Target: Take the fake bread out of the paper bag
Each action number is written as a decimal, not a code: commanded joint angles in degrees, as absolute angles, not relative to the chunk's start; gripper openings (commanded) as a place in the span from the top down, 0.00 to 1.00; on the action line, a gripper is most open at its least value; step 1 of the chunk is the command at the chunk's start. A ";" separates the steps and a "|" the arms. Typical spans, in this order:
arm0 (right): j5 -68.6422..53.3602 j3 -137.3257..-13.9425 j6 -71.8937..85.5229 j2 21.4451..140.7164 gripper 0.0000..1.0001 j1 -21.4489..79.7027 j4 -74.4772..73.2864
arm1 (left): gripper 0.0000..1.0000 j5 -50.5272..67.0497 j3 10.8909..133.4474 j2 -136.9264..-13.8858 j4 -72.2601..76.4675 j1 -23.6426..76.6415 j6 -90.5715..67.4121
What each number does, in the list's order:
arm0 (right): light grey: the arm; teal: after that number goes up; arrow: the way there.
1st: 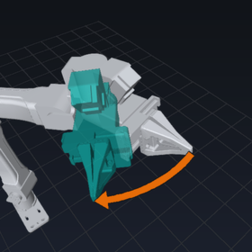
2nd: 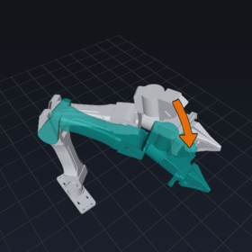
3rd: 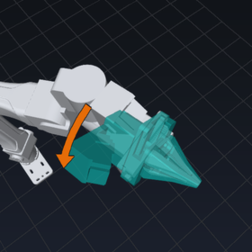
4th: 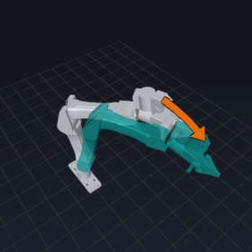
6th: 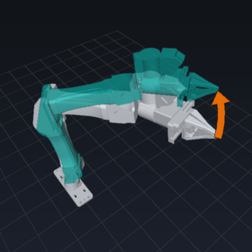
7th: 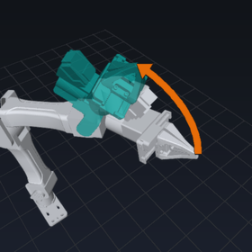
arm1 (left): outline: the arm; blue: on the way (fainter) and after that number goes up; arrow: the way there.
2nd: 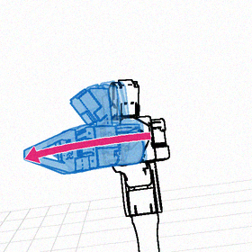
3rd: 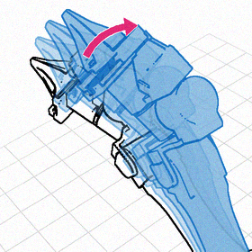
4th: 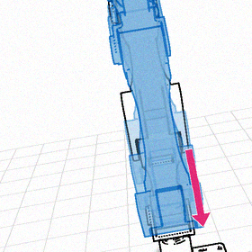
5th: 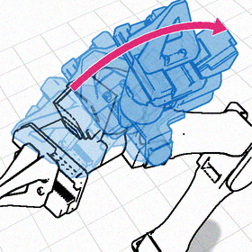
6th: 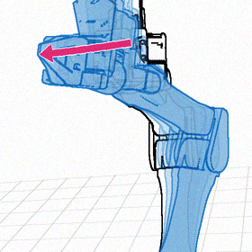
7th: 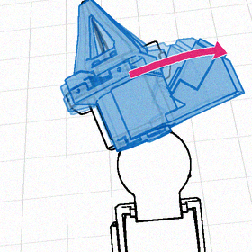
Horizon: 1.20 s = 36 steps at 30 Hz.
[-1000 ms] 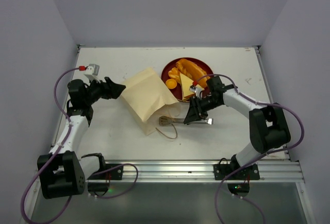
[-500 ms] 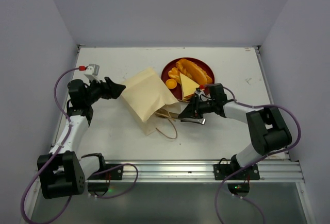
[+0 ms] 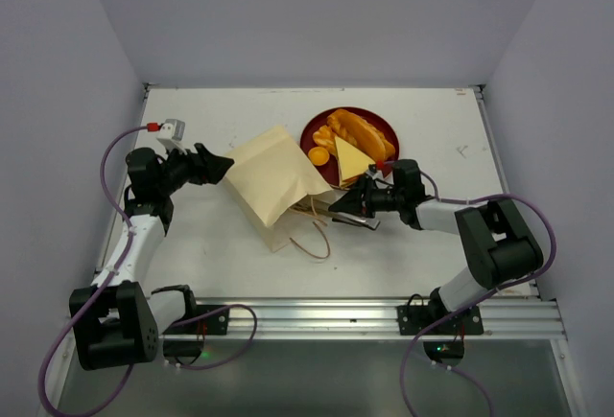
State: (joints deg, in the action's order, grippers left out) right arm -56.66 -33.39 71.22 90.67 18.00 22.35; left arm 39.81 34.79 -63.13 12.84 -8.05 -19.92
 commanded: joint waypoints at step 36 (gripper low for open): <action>-51.86 -35.59 71.62 93.95 0.46 17.67 25.22 | 0.17 39.81 35.42 -63.90 15.73 -7.73 -18.37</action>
